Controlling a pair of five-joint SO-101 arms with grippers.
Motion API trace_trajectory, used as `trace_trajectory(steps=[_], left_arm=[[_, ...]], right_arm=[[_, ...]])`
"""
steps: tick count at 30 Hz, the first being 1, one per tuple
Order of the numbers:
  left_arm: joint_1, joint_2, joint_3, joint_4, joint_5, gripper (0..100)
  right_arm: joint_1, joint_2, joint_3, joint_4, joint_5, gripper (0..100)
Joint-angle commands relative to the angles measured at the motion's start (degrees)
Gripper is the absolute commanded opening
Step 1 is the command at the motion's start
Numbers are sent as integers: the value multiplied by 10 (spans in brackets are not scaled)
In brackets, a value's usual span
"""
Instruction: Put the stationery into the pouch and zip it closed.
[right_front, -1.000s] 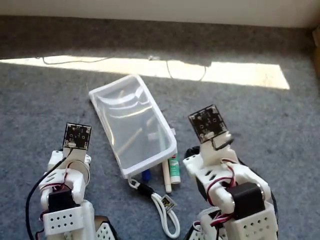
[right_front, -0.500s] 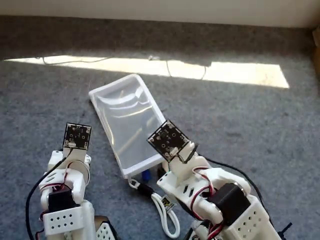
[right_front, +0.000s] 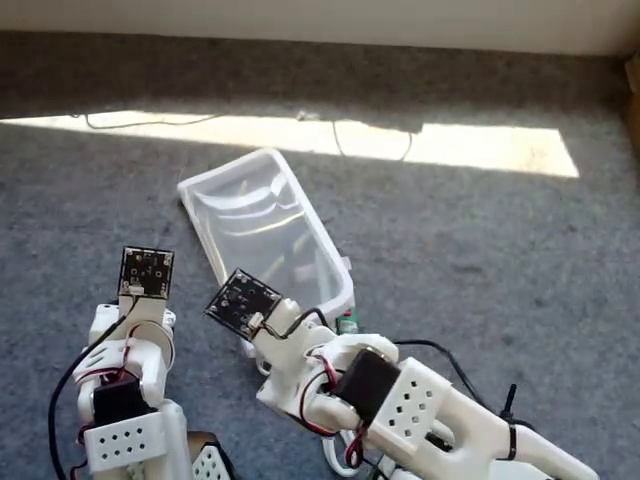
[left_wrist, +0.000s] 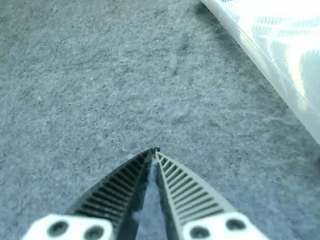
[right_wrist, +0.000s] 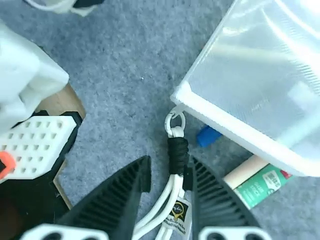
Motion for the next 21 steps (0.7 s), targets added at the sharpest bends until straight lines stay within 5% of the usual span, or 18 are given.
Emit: trace_trajectory(steps=[1, 21], left_arm=[[-16, -7, 15, -13, 3, 11], [-81, -7, 15, -14, 4, 11]], right_arm=[[-9, 30, 19, -69, -5, 116], [-7, 65, 135, -163, -5, 116]])
